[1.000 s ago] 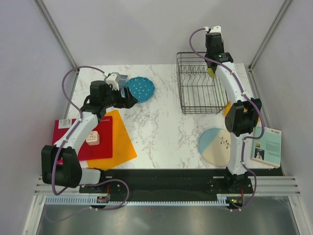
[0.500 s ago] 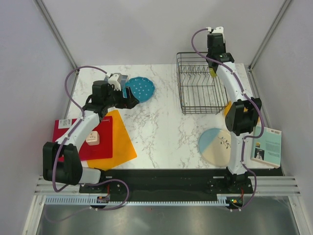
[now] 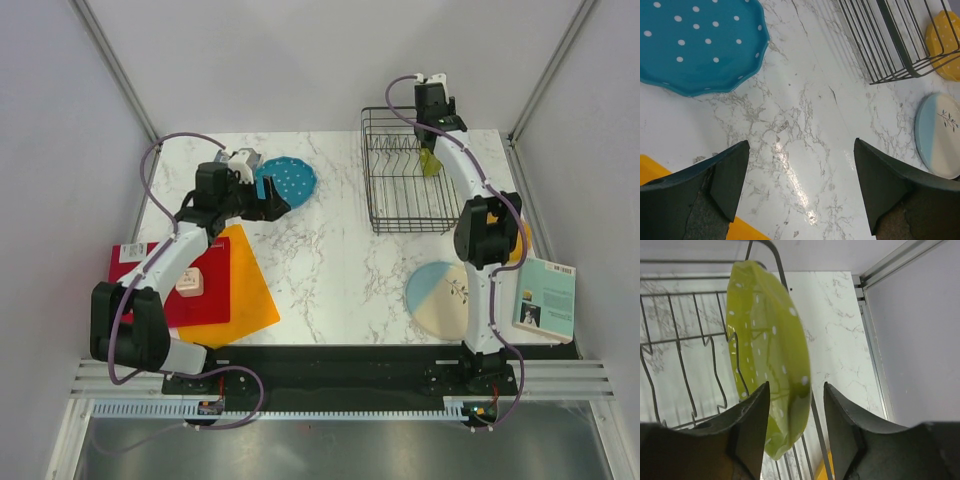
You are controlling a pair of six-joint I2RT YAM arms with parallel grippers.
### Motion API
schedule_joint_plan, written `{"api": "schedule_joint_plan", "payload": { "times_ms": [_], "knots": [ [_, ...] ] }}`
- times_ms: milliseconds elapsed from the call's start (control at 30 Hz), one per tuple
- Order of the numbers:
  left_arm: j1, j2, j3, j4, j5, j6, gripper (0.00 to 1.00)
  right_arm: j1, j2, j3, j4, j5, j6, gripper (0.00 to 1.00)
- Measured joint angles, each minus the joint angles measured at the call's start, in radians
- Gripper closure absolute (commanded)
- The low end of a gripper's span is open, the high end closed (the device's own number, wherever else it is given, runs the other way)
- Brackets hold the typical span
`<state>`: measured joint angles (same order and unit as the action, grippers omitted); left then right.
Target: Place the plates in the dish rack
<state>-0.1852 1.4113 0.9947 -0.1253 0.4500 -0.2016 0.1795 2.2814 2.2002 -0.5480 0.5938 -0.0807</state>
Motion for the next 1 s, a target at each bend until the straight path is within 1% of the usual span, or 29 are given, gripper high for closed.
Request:
{"api": "schedule_joint_plan", "payload": {
  "times_ms": [33,167,233,367,433,467,500,567,633,700,767,867,900,1000],
  "knots": [
    [-0.007,0.002,0.001,-0.001,0.0,-0.002,0.08,0.0,-0.007,0.0,0.006,-0.001,0.001,0.38],
    [-0.041,0.006,0.002,-0.003,-0.001,-0.013,0.08,0.0,-0.084,-0.029,0.012,-0.008,-0.003,0.27],
    [-0.065,0.007,0.002,-0.003,-0.003,-0.02,0.08,0.0,-0.18,-0.101,0.004,-0.015,-0.01,0.22],
    [-0.122,0.007,-0.002,0.005,-0.005,-0.042,0.08,-0.034,-0.483,-0.326,-0.026,-0.116,-0.006,0.2],
    [-0.161,0.003,-0.025,0.031,-0.004,-0.063,0.09,-0.117,-0.635,-0.41,-0.066,-0.232,0.014,0.19],
    [-0.175,0.001,-0.036,0.037,-0.003,-0.073,0.11,-0.165,-0.684,-0.436,-0.075,-0.277,0.023,0.2],
    [-0.193,-0.001,-0.053,0.05,-0.003,-0.086,0.11,-0.253,-0.747,-0.483,-0.084,-0.354,0.032,0.23],
    [-0.233,-0.003,-0.09,0.076,-0.004,-0.119,0.15,-0.406,-0.815,-0.56,-0.124,-0.467,0.028,0.25],
    [-0.277,-0.003,-0.127,0.099,-0.007,-0.156,0.16,-0.509,-0.836,-0.628,-0.184,-0.553,-0.019,0.26],
    [-0.323,-0.003,-0.156,0.115,-0.014,-0.19,0.17,-0.559,-0.839,-0.716,-0.241,-0.653,-0.098,0.24],
    [-0.373,0.001,-0.173,0.128,-0.035,-0.223,0.19,-0.587,-0.843,-0.819,-0.309,-0.761,-0.192,0.23],
    [-0.44,0.037,-0.171,0.151,-0.068,-0.272,0.23,-0.615,-0.861,-0.934,-0.404,-0.881,-0.315,0.25],
    [-0.463,0.061,-0.16,0.149,-0.084,-0.286,0.23,-0.622,-0.87,-0.957,-0.432,-0.913,-0.354,0.26],
    [-0.534,0.16,-0.108,0.127,-0.137,-0.317,0.27,-0.633,-0.902,-0.991,-0.525,-1.021,-0.503,0.31]
  ]
}}
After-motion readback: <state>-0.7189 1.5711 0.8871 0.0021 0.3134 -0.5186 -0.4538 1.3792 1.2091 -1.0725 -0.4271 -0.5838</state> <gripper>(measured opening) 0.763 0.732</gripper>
